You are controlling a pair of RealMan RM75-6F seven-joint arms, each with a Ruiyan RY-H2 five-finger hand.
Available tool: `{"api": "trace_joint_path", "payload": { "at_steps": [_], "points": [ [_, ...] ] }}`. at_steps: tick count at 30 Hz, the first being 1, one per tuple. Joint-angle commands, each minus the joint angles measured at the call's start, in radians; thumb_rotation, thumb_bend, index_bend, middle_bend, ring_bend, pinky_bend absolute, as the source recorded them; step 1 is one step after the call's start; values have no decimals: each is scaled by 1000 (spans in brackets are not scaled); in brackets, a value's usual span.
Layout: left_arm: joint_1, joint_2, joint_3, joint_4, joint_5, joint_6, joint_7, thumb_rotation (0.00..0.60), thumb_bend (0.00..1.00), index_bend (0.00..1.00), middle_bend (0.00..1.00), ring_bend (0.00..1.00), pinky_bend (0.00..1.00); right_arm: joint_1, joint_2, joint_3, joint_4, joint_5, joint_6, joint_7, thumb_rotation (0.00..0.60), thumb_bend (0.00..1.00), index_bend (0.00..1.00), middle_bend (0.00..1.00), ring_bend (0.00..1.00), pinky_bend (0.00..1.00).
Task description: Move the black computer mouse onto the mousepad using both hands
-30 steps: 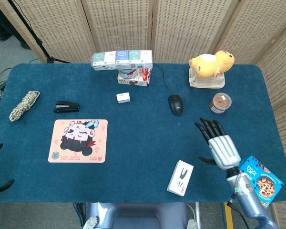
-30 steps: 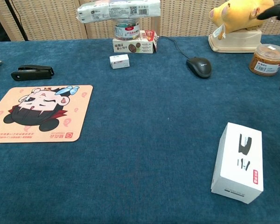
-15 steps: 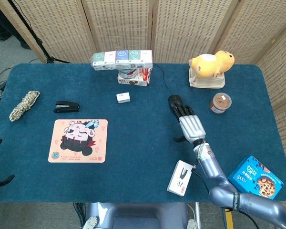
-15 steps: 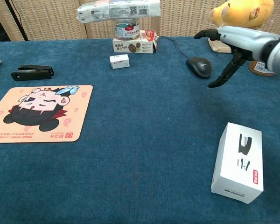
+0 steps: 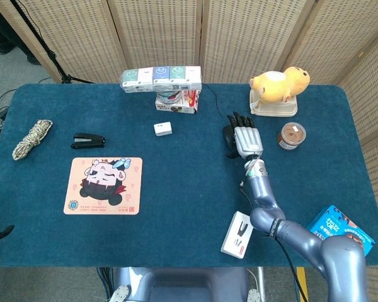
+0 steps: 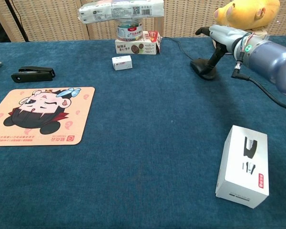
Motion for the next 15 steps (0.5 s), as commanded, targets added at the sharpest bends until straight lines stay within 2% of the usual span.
{"api": "trace_joint_path", "payload": {
  "at_steps": [1,7,15],
  "points": [
    [-5,-4,-7,-1,-21,-11,9,600,0,0,0,0,0,85,-103,45,180,20,-74,110,600,0,0,0,0,30],
    [-12,-9,-16,-3,-51,-26,26,600,0,0,0,0,0,139,-168,76,318,34,-127,195,600,0,0,0,0,59],
    [-18,-12,-23,-2,-73,-37,31,600,0,0,0,0,0,180,-219,81,445,26,-191,259,600,0,0,0,0,101]
  ]
}}
